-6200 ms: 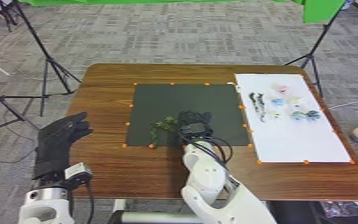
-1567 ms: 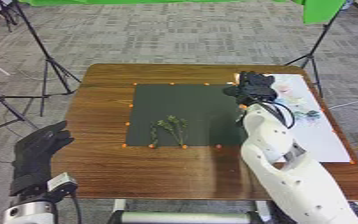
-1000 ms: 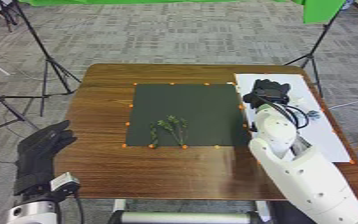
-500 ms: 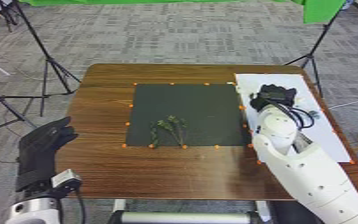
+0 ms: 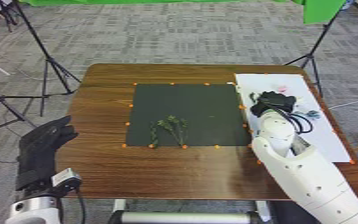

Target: Arrange flowers

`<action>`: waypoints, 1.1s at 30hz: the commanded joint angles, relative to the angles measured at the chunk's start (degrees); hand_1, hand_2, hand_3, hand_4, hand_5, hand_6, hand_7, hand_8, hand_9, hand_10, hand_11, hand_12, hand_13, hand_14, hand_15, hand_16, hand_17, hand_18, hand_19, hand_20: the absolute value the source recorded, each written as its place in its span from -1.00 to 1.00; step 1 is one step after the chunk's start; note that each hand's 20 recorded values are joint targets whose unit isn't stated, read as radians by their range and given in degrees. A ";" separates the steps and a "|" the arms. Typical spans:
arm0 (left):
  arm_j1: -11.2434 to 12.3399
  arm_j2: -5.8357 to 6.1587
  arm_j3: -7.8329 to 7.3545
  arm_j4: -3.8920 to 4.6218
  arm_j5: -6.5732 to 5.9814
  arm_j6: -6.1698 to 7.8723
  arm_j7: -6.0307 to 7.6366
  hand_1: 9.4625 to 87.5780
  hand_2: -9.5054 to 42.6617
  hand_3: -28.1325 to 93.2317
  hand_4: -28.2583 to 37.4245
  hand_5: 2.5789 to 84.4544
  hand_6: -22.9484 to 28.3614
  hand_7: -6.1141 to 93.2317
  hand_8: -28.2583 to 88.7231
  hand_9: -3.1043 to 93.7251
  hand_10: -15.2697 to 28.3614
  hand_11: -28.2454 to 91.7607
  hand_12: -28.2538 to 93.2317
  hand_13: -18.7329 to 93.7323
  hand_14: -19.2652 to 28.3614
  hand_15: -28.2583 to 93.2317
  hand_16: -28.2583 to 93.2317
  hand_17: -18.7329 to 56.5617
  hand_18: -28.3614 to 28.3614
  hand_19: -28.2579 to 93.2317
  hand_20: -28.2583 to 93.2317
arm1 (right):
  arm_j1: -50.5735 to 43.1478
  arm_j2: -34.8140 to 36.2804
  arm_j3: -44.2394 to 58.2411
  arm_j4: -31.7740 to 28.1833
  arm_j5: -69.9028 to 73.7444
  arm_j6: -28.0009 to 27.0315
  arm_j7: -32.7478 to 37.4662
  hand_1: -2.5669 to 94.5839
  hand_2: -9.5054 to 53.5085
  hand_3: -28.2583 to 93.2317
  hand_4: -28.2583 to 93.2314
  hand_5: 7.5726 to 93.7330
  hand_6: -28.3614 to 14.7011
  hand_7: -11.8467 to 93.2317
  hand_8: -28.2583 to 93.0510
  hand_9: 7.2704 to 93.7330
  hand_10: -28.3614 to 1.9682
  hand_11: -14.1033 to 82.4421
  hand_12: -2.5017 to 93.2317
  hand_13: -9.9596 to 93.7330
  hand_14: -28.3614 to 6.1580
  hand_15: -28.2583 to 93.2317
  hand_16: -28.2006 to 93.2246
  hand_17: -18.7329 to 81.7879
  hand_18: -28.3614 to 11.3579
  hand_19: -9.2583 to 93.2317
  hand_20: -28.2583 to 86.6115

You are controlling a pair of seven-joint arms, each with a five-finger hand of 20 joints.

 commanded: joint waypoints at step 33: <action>0.48 0.59 0.60 0.10 -1.81 0.66 1.20 -0.50 -0.48 0.81 -0.61 0.23 0.55 -0.48 -0.69 -0.07 0.83 0.33 -0.32 -0.08 1.00 0.85 -0.91 -0.61 0.85 0.36 0.23 | 1.45 1.89 -3.19 2.29 -1.28 14.50 0.52 0.10 -0.97 0.74 -1.00 0.75 0.21 -0.25 -0.36 0.41 -0.25 0.53 -0.11 0.24 -0.58 0.87 -0.05 -0.32 -1.00 0.66 -0.06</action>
